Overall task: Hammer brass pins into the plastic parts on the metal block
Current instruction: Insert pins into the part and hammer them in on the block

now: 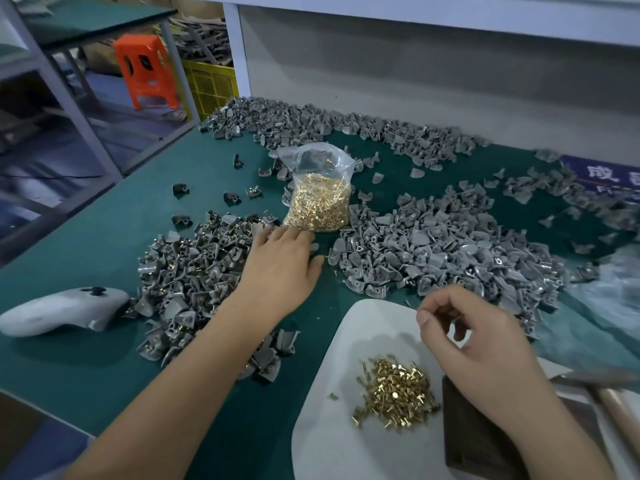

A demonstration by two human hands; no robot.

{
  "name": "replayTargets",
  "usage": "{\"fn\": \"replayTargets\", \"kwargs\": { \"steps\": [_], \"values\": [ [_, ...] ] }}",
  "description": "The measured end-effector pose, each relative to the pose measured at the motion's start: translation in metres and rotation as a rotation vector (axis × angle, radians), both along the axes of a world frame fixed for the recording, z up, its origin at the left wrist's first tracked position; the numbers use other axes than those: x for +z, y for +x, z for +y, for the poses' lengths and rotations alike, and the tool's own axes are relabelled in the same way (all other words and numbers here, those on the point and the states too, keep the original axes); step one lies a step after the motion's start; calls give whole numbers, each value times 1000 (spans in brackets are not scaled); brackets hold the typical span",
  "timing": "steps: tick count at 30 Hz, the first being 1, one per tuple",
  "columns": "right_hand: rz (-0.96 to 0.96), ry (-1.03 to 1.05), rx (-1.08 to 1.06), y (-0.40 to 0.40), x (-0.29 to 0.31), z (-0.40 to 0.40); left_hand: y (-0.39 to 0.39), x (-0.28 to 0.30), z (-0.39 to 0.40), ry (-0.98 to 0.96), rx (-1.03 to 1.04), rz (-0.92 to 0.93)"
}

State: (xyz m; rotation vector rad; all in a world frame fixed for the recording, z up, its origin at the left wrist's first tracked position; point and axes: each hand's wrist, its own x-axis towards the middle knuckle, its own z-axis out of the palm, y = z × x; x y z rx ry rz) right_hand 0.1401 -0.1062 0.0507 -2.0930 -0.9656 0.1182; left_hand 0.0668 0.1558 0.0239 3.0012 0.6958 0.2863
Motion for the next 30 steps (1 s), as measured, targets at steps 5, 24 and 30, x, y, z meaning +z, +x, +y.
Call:
{"fn": "replayTargets", "kwargs": {
  "steps": [5, 24, 30],
  "values": [
    [13, 1, 3, 0, 0, -1, 13, -1, -11, -45, -49, -5],
    [198, 412, -245, 19, -2, -7, 31, 30, -102, -1317, -296, -593],
    [227, 576, -358, 40, 7, -33, 53, 25, -129, -1556, -553, -604]
  ]
}}
